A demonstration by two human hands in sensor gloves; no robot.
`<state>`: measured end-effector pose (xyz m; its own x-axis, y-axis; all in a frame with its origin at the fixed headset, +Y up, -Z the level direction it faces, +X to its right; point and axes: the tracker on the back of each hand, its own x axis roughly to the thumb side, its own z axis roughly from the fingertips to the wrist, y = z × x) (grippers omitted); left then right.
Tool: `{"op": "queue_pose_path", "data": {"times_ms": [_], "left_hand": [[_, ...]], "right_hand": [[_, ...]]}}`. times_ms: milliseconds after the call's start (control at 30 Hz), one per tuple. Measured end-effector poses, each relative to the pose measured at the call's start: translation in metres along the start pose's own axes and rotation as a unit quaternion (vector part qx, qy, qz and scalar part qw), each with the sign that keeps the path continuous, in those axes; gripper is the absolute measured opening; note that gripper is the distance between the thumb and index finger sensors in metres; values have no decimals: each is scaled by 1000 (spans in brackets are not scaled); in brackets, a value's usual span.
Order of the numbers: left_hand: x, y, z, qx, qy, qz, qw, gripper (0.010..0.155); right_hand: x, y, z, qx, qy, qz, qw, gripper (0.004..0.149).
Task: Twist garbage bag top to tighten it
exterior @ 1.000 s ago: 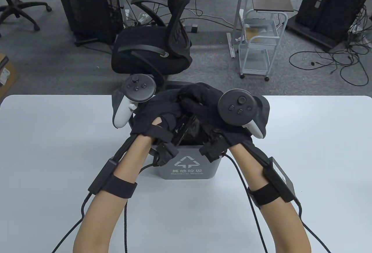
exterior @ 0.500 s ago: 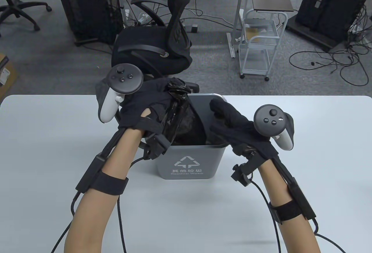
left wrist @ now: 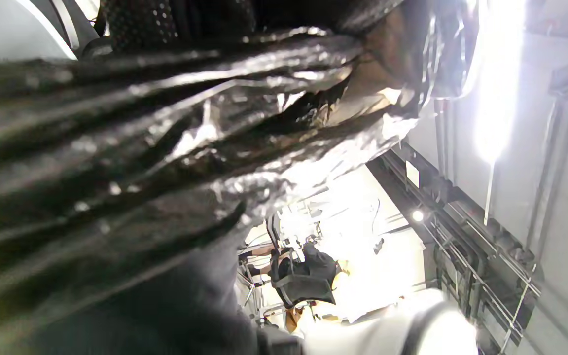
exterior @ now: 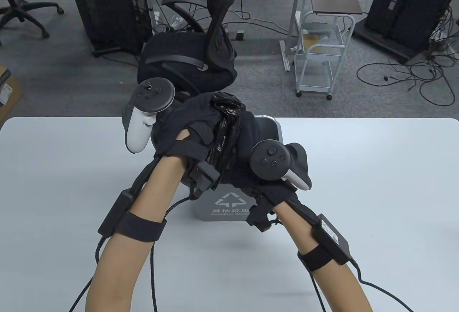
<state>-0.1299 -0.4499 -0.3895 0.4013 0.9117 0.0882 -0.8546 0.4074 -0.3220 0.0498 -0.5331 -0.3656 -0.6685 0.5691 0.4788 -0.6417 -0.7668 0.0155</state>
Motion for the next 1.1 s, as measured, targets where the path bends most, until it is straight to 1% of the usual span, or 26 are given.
{"op": "queue_pose_path", "data": {"times_ms": [67, 100, 133, 167, 200, 267, 300, 333, 400, 433, 467, 500, 567, 633, 667, 700, 767, 800, 900, 967, 1100], "left_hand": [[3, -9, 1, -17, -27, -16, 999, 39], [5, -13, 1, -28, -38, -26, 999, 39], [9, -18, 4, -37, -53, -44, 997, 39], [11, -19, 6, -31, -63, -63, 996, 39], [15, -21, 9, -17, -72, -101, 992, 39], [22, -24, 12, -8, -87, -152, 984, 39], [25, -27, 15, -12, -97, -171, 980, 39], [27, -30, 16, -14, -106, -180, 978, 40], [31, -35, 20, -6, -119, -212, 970, 40], [35, -38, 23, 3, -132, -241, 961, 40], [37, -39, 25, 13, -138, -264, 954, 40], [39, -42, 29, 29, -144, -296, 944, 41], [44, -47, 36, 67, -149, -356, 920, 40], [48, -51, 42, 96, -155, -400, 898, 40], [50, -52, 44, 109, -159, -413, 890, 40], [53, -54, 48, 130, -165, -435, 876, 39], [57, -56, 52, 151, -173, -465, 855, 39], [58, -56, 54, 154, -176, -471, 850, 39], [58, -54, 58, 150, -182, -456, 858, 39], [55, -48, 61, 148, -186, -424, 874, 43], [37, -33, 69, 140, -192, -336, 911, 71]], "right_hand": [[-3, -2, -7, -46, 18, -36, 998, 134], [-3, -4, -9, -53, 35, -50, 997, 133], [-5, -7, -13, -61, 33, -75, 995, 132], [-7, -10, -14, -70, 36, -91, 993, 130], [-10, -14, -17, -73, 33, -120, 990, 126], [-16, -19, -21, -69, 43, -182, 980, 120], [-19, -20, -25, -52, 35, -219, 974, 115], [-21, -21, -27, -42, 29, -233, 971, 110], [-23, -22, -32, -39, -3, -258, 965, 91], [-24, -24, -34, -31, 1, -263, 964, 87], [-25, -25, -35, -24, 6, -266, 964, 78], [-25, -27, -39, -2, -4, -270, 963, 73], [-26, -32, -43, 13, 6, -263, 965, 63], [-24, -36, -46, 45, 2, -259, 965, 61], [-23, -37, -47, 46, 3, -255, 966, 59], [-20, -39, -49, 59, 0, -249, 967, 59], [-16, -42, -51, 72, -3, -238, 969, 56], [-14, -43, -51, 72, 3, -238, 969, 53], [-9, -46, -52, 73, 9, -255, 964, 38], [-8, -51, -52, 71, 23, -264, 962, 35], [-7, -62, -52, 54, 49, -252, 965, 36]]}}
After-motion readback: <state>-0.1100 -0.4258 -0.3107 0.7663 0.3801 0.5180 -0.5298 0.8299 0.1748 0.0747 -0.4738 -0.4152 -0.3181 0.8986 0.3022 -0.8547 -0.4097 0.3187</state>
